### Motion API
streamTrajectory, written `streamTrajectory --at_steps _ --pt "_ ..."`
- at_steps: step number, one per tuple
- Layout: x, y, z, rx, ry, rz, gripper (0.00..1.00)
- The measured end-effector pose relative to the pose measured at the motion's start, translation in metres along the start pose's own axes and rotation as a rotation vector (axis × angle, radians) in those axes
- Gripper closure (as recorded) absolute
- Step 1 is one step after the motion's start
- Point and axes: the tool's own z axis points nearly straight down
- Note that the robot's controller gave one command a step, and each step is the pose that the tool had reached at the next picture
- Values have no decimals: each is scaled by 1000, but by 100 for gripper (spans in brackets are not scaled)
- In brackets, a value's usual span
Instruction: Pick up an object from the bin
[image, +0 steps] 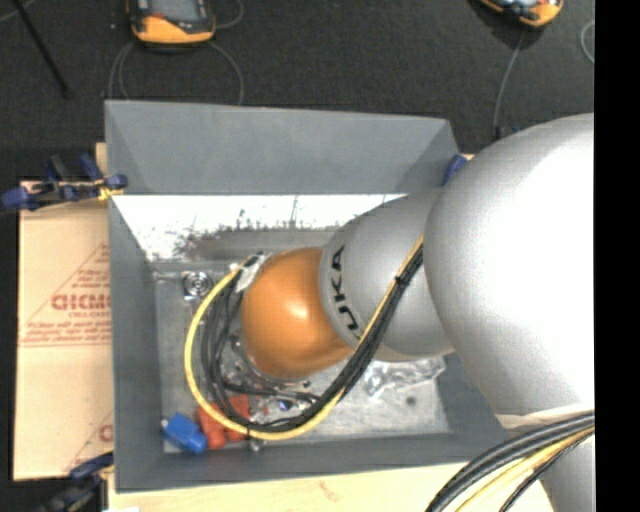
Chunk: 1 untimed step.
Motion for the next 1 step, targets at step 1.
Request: streamTrajectory --at_steps 1 --pt "0 5 0 -9 2 5 100"
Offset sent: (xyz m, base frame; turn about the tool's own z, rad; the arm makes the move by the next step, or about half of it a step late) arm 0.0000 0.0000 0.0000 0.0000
